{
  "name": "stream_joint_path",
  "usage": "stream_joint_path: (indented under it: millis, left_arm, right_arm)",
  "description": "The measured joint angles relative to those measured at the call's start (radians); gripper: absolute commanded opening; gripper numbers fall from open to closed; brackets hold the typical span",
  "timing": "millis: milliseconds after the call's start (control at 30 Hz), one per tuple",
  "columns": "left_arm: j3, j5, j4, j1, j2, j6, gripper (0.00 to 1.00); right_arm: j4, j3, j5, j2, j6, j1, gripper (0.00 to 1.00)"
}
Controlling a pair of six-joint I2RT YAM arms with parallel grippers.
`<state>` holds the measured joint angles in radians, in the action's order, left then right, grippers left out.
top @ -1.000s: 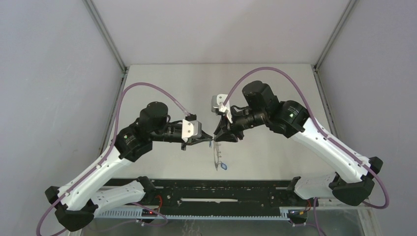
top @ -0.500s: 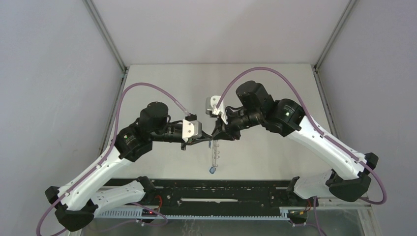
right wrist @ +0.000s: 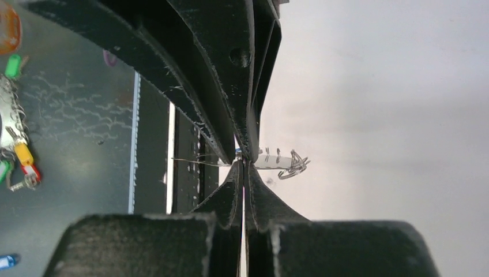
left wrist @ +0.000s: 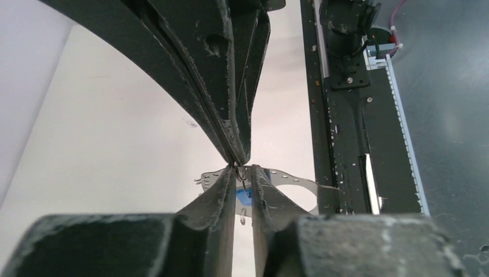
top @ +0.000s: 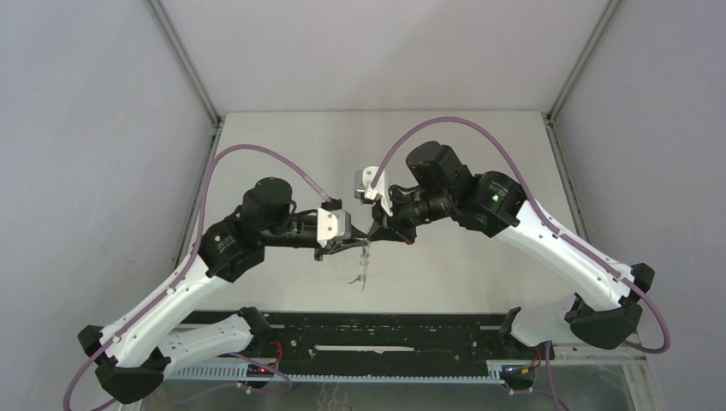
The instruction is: Put the keys on the keyring
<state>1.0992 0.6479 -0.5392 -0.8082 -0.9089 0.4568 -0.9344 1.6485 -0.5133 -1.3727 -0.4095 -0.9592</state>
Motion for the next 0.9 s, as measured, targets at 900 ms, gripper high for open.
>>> stream_joint_path:
  millis: [900]
  left_arm:
    - [-0.066,0.005,0.214,0.004,0.076,0.077,0.43]
  right_arm:
    - [1.073,-0.738,-0.334,0.403,0.568,0.219,0.0]
